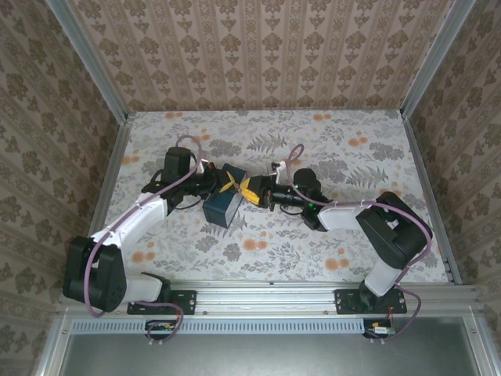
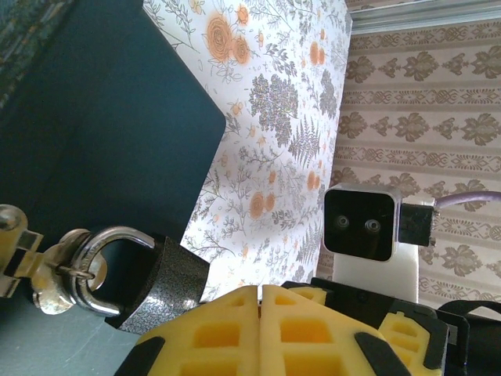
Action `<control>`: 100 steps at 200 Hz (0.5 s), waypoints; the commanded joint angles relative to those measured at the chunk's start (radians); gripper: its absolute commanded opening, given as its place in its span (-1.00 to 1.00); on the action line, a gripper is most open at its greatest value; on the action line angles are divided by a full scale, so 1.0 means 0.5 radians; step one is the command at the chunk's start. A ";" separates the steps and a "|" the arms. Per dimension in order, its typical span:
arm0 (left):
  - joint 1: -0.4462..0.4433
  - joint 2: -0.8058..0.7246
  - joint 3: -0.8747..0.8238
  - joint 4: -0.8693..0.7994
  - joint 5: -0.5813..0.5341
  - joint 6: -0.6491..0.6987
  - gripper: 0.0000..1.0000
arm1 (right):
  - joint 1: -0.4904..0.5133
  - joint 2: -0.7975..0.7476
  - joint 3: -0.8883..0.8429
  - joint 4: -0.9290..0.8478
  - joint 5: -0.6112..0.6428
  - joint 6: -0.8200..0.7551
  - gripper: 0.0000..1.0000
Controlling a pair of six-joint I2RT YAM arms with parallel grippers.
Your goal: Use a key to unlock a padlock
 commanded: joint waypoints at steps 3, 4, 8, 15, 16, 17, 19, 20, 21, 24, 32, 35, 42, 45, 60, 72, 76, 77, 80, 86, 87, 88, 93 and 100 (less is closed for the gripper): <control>-0.008 -0.073 0.029 -0.002 -0.025 0.042 -1.00 | 0.025 0.074 0.081 0.126 0.036 0.076 -0.32; -0.008 -0.073 0.027 -0.002 -0.025 0.041 -1.00 | 0.025 0.077 0.082 0.127 0.037 0.077 -0.32; -0.009 -0.073 0.027 -0.004 -0.025 0.042 -1.00 | 0.029 0.089 0.092 0.128 0.034 0.076 -0.33; -0.009 -0.074 0.023 0.000 -0.027 0.040 -1.00 | 0.034 0.102 0.105 0.122 0.029 0.076 -0.33; -0.009 -0.074 0.024 0.001 -0.028 0.040 -1.00 | 0.035 0.102 0.106 0.122 0.030 0.076 -0.33; -0.009 -0.073 0.025 -0.001 -0.028 0.039 -1.00 | 0.035 0.101 0.108 0.122 0.031 0.075 -0.33; -0.009 -0.072 0.025 0.001 -0.028 0.039 -1.00 | 0.035 0.105 0.109 0.123 0.031 0.075 -0.33; -0.009 -0.073 0.025 0.001 -0.028 0.038 -1.00 | 0.035 0.106 0.110 0.122 0.031 0.075 -0.33; -0.007 -0.073 0.025 0.001 -0.028 0.038 -1.00 | 0.035 0.107 0.111 0.122 0.030 0.075 -0.33; -0.008 -0.073 0.025 0.002 -0.029 0.039 -1.00 | 0.037 0.112 0.110 0.124 0.030 0.075 -0.34; -0.010 -0.073 0.022 0.012 -0.029 0.037 -1.00 | 0.038 0.122 0.116 0.125 0.032 0.075 -0.34; -0.009 -0.074 0.022 0.012 -0.026 0.034 -1.00 | 0.038 0.125 0.115 0.127 0.035 0.075 -0.34; -0.012 -0.073 0.022 0.010 -0.027 0.033 -1.00 | 0.038 0.129 0.114 0.132 0.041 0.076 -0.34; -0.012 -0.075 0.022 0.010 -0.028 0.033 -1.00 | 0.038 0.129 0.114 0.135 0.045 0.078 -0.34; -0.011 -0.076 0.019 0.001 -0.025 0.033 -1.00 | 0.038 0.133 0.125 0.143 0.049 0.078 -0.36; -0.015 -0.078 0.014 0.007 -0.028 0.030 -1.00 | 0.041 0.134 0.134 0.146 0.062 0.078 -0.37; -0.018 -0.076 0.011 0.008 -0.031 0.025 -1.00 | 0.041 0.137 0.136 0.143 0.065 0.078 -0.38; -0.018 -0.076 0.011 0.011 -0.031 0.025 -1.00 | 0.041 0.136 0.137 0.142 0.063 0.078 -0.38; -0.020 -0.076 0.010 0.015 -0.030 0.023 -1.00 | 0.041 0.136 0.142 0.138 0.065 0.078 -0.39; -0.023 -0.079 0.005 0.027 -0.034 0.013 -1.00 | 0.040 0.139 0.146 0.129 0.073 0.078 -0.39; -0.024 -0.077 0.004 0.029 -0.034 0.011 -1.00 | 0.041 0.140 0.146 0.129 0.073 0.079 -0.39; -0.026 -0.078 0.003 0.032 -0.035 0.010 -1.00 | 0.041 0.141 0.147 0.128 0.075 0.079 -0.39; -0.030 -0.079 0.001 0.043 -0.035 0.003 -1.00 | 0.041 0.145 0.147 0.128 0.080 0.080 -0.40; -0.035 -0.079 0.001 0.045 -0.038 -0.005 -1.00 | 0.042 0.152 0.147 0.133 0.095 0.085 -0.42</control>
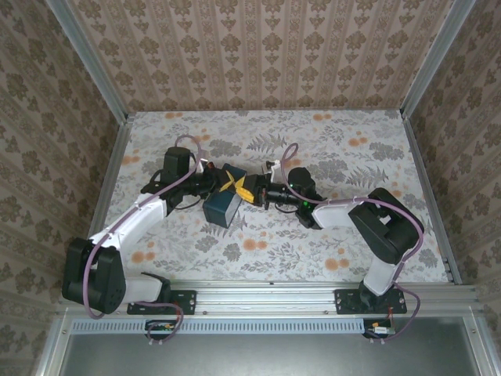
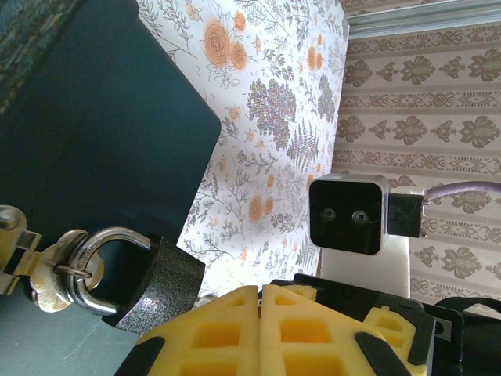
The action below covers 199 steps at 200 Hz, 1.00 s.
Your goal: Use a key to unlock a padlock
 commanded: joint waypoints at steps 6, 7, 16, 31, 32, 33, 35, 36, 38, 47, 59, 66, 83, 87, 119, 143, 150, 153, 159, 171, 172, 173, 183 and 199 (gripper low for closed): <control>-0.032 -0.060 -0.001 0.051 -0.015 -0.008 -1.00 | 0.009 0.043 0.056 0.075 0.071 0.031 -0.42; -0.033 -0.060 -0.002 0.053 -0.017 -0.010 -1.00 | 0.009 0.043 0.056 0.075 0.072 0.031 -0.42; -0.041 -0.063 -0.008 0.063 -0.019 -0.019 -1.00 | 0.009 0.050 0.061 0.077 0.077 0.034 -0.43; -0.044 -0.075 -0.026 0.089 -0.022 -0.044 -1.00 | 0.009 0.052 0.055 0.063 0.097 0.030 -0.43; -0.044 -0.076 -0.026 0.090 -0.022 -0.045 -1.00 | 0.009 0.051 0.055 0.063 0.099 0.030 -0.43; -0.044 -0.077 -0.028 0.090 -0.023 -0.045 -1.00 | 0.009 0.051 0.054 0.063 0.100 0.030 -0.43; -0.044 -0.078 -0.031 0.091 -0.024 -0.047 -1.00 | 0.009 0.053 0.054 0.063 0.103 0.031 -0.43; -0.044 -0.079 -0.030 0.089 -0.026 -0.047 -1.00 | 0.009 0.053 0.054 0.063 0.104 0.031 -0.43; -0.044 -0.081 -0.034 0.090 -0.027 -0.047 -1.00 | 0.008 0.055 0.054 0.061 0.104 0.032 -0.43; -0.044 -0.087 -0.038 0.089 -0.030 -0.048 -1.00 | 0.009 0.061 0.051 0.063 0.108 0.034 -0.43; -0.040 -0.098 -0.036 0.078 -0.028 -0.048 -1.00 | 0.009 0.060 0.036 0.066 0.124 0.039 -0.42; -0.039 -0.107 -0.039 0.075 -0.029 -0.043 -1.00 | 0.009 0.057 0.028 0.073 0.135 0.038 -0.42; -0.035 -0.108 -0.036 0.063 -0.028 -0.042 -1.00 | 0.006 0.049 0.002 0.101 0.186 0.038 -0.42; -0.038 -0.109 -0.039 0.065 -0.028 -0.042 -1.00 | 0.006 0.048 0.004 0.106 0.193 0.040 -0.42; -0.055 -0.112 -0.053 0.071 -0.028 -0.058 -1.00 | 0.006 0.045 0.018 0.161 0.218 0.049 -0.48; -0.060 -0.109 -0.061 0.081 -0.028 -0.064 -1.00 | 0.009 0.046 0.047 0.160 0.196 0.046 -0.57; -0.060 -0.109 -0.065 0.081 -0.028 -0.069 -1.00 | 0.009 0.045 0.048 0.164 0.193 0.046 -0.60; -0.058 -0.109 -0.065 0.083 -0.028 -0.070 -1.00 | 0.008 0.042 0.048 0.164 0.190 0.046 -0.61; -0.060 -0.109 -0.069 0.090 -0.028 -0.070 -1.00 | 0.011 0.040 0.045 0.168 0.185 0.045 -0.63; -0.060 -0.112 -0.069 0.093 -0.085 -0.073 -1.00 | 0.014 0.035 0.041 0.170 0.175 0.045 -0.65; -0.060 -0.112 -0.068 0.095 -0.087 -0.073 -1.00 | 0.015 0.037 0.040 0.170 0.177 0.044 -0.65; -0.060 -0.112 -0.069 0.094 -0.087 -0.073 -1.00 | 0.015 0.034 0.041 0.170 0.174 0.044 -0.65; -0.060 -0.109 -0.064 0.099 -0.084 -0.073 -1.00 | 0.016 0.033 0.031 0.171 0.179 0.043 -0.69; -0.060 -0.106 -0.070 0.105 -0.083 -0.075 -1.00 | 0.020 0.038 0.028 0.181 0.188 0.043 -0.74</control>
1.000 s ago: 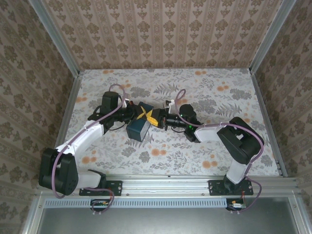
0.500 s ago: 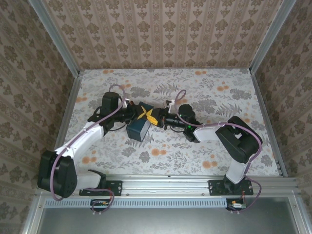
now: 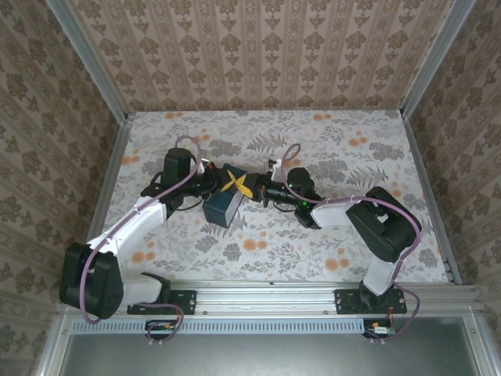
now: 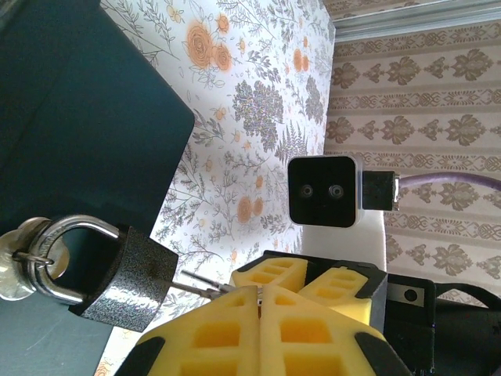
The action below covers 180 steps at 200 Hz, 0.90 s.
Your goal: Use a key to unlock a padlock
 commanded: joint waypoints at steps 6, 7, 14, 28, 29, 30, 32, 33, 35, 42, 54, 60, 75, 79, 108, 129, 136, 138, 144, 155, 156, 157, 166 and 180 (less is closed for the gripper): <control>-0.012 -0.038 -0.042 0.037 -0.041 -0.024 -1.00 | 0.020 0.001 0.025 0.137 0.029 0.015 -0.76; -0.012 -0.038 -0.041 0.037 -0.041 -0.025 -1.00 | 0.021 0.001 0.027 0.137 0.029 0.015 -0.76; -0.012 -0.041 -0.046 0.044 -0.041 -0.026 -1.00 | 0.022 0.007 0.031 0.141 0.025 0.017 -0.79; -0.012 -0.038 -0.047 0.050 -0.037 -0.030 -1.00 | 0.030 0.013 0.037 0.168 0.023 0.016 -0.90; -0.014 -0.038 -0.047 0.049 -0.036 -0.030 -1.00 | 0.031 0.014 0.037 0.169 0.023 0.014 -0.91; -0.015 -0.038 -0.048 0.050 -0.035 -0.030 -1.00 | 0.031 0.014 0.037 0.168 0.023 0.015 -0.92; -0.015 -0.038 -0.050 0.053 -0.034 -0.030 -1.00 | 0.031 0.014 0.038 0.170 0.021 0.015 -0.94; -0.015 -0.037 -0.050 0.052 -0.033 -0.030 -1.00 | 0.031 0.012 0.039 0.170 0.022 0.015 -0.94; -0.017 -0.036 -0.050 0.053 -0.031 -0.030 -1.00 | 0.029 0.013 0.037 0.170 0.021 0.018 -0.96; -0.015 -0.033 -0.047 0.045 -0.026 -0.030 -1.00 | 0.031 0.014 0.035 0.173 0.021 0.016 -1.00; -0.009 -0.029 -0.040 0.000 -0.025 -0.016 -1.00 | 0.031 0.006 0.019 0.156 0.026 0.009 -1.00; -0.003 -0.032 -0.035 -0.033 -0.033 -0.002 -0.82 | 0.030 -0.001 0.010 0.134 0.032 -0.003 -1.00; 0.014 -0.041 -0.014 -0.115 -0.055 0.046 -0.47 | 0.020 -0.018 -0.016 0.026 0.024 -0.053 -1.00; 0.019 -0.044 -0.007 -0.134 -0.058 0.061 -0.43 | 0.016 -0.023 -0.024 0.007 0.021 -0.069 -1.00; 0.081 -0.068 0.076 -0.361 -0.092 0.197 -0.17 | -0.029 -0.092 -0.073 -0.205 -0.055 -0.223 -1.00; 0.124 -0.066 0.217 -0.654 -0.138 0.441 -0.14 | -0.079 -0.256 -0.111 -0.527 -0.108 -0.447 -1.00; 0.134 -0.056 0.281 -0.781 -0.171 0.569 -0.14 | -0.101 -0.325 -0.116 -0.665 -0.130 -0.536 -1.00; 0.138 -0.050 0.305 -0.809 -0.176 0.609 -0.14 | -0.107 -0.349 -0.116 -0.715 -0.137 -0.562 -1.00; 0.143 -0.028 0.367 -0.912 -0.197 0.742 -0.14 | -0.126 -0.408 -0.110 -0.852 -0.155 -0.659 -1.00; 0.144 0.034 0.504 -1.064 -0.216 1.024 -0.14 | -0.159 -0.504 -0.074 -1.150 -0.211 -0.857 -1.00; 0.144 0.041 0.517 -1.077 -0.218 1.049 -0.15 | -0.162 -0.512 -0.069 -1.174 -0.220 -0.875 -1.00; 0.143 0.047 0.531 -1.089 -0.220 1.075 -0.15 | -0.164 -0.519 -0.062 -1.209 -0.227 -0.902 -1.00; 0.128 0.112 0.659 -1.202 -0.244 1.337 -0.18 | -0.196 -0.564 -0.001 -1.459 -0.298 -1.093 -1.00; 0.077 0.203 0.824 -1.325 -0.348 1.742 -0.16 | -0.257 -0.593 0.043 -1.712 -0.422 -1.288 -1.00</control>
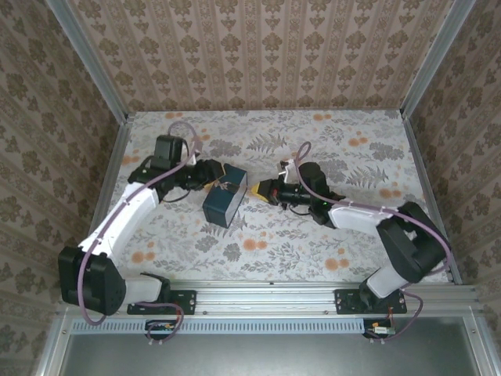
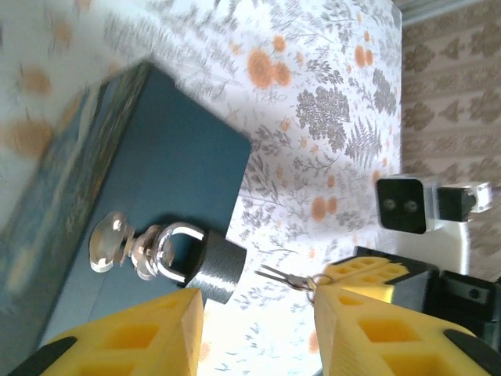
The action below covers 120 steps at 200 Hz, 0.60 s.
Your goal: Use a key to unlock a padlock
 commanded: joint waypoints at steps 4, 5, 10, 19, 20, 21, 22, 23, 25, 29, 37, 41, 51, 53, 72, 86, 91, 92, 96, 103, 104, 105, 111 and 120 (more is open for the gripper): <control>-0.062 0.154 0.298 -0.414 -0.170 0.953 -0.13 | -0.098 -0.096 0.115 -0.685 -0.287 -0.567 -1.00; -0.064 0.160 0.311 -0.422 -0.173 0.987 -0.13 | -0.104 -0.095 0.116 -0.685 -0.312 -0.572 -1.00; -0.070 0.194 0.362 -0.451 -0.177 1.137 -0.11 | -0.131 -0.089 0.126 -0.715 -0.363 -0.606 -1.00; -0.089 0.235 0.414 -0.463 -0.145 1.453 -0.09 | -0.164 -0.070 0.153 -0.781 -0.439 -0.683 -1.00; -0.095 0.237 0.416 -0.463 -0.145 1.490 -0.08 | -0.167 -0.069 0.157 -0.788 -0.446 -0.691 -1.00; -0.099 0.239 0.417 -0.461 -0.146 1.524 -0.08 | -0.170 -0.065 0.161 -0.796 -0.454 -0.701 -1.00; -0.104 0.239 0.420 -0.461 -0.146 1.558 -0.08 | -0.172 -0.064 0.165 -0.807 -0.462 -0.710 -1.00; -0.110 0.238 0.421 -0.457 -0.147 1.589 -0.07 | -0.174 -0.061 0.170 -0.818 -0.468 -0.720 -1.00; -0.121 0.237 0.420 -0.451 -0.149 1.673 -0.07 | -0.177 -0.057 0.180 -0.835 -0.479 -0.739 -1.00; -0.145 0.227 0.411 -0.433 -0.143 1.835 -0.06 | -0.182 -0.049 0.196 -0.876 -0.502 -0.778 -1.00; -0.189 0.193 0.356 -0.387 -0.083 2.170 0.01 | -0.184 -0.037 0.233 -0.948 -0.536 -0.854 -1.00; -0.211 0.180 0.343 -0.387 -0.081 2.320 0.08 | -0.188 -0.031 0.247 -0.970 -0.552 -0.883 -1.00; -0.215 0.192 0.367 -0.390 -0.084 2.551 0.15 | -0.197 -0.018 0.279 -1.036 -0.576 -0.945 -1.00; -0.214 0.202 0.384 -0.396 -0.077 2.577 0.15 | -0.200 -0.012 0.283 -1.041 -0.578 -0.958 -1.00; -0.197 0.371 0.605 -0.682 0.130 2.896 0.16 | -0.231 0.024 0.301 -1.065 -0.605 -1.011 -1.00; -0.213 0.493 0.714 -0.865 0.097 3.094 0.16 | -0.254 0.059 0.310 -1.079 -0.637 -1.041 -1.00; -0.213 0.529 0.735 -0.897 0.062 3.131 0.16 | -0.263 0.066 0.314 -1.093 -0.638 -1.058 -1.00; -0.213 0.535 0.736 -0.899 0.057 3.136 0.16 | -0.266 0.067 0.317 -1.096 -0.638 -1.061 -1.00; -0.215 0.563 0.740 -0.913 0.032 3.157 0.17 | -0.273 0.073 0.322 -1.108 -0.640 -1.073 -1.00; -0.215 0.592 0.738 -0.936 0.007 3.200 0.16 | -0.288 0.080 0.331 -1.122 -0.651 -1.089 -1.00; -0.214 0.597 0.736 -0.939 0.006 3.206 0.16 | -0.290 0.081 0.332 -1.123 -0.652 -1.090 -1.00; -0.215 0.601 0.735 -0.940 0.003 3.212 0.16 | -0.293 0.082 0.333 -1.123 -0.654 -1.091 -1.00; -0.214 0.619 0.729 -0.945 -0.006 3.245 0.17 | -0.303 0.085 0.336 -1.121 -0.664 -1.096 -1.00; -0.199 0.644 0.716 -0.945 -0.016 3.276 0.19 | -0.316 0.092 0.355 -1.138 -0.671 -1.110 -1.00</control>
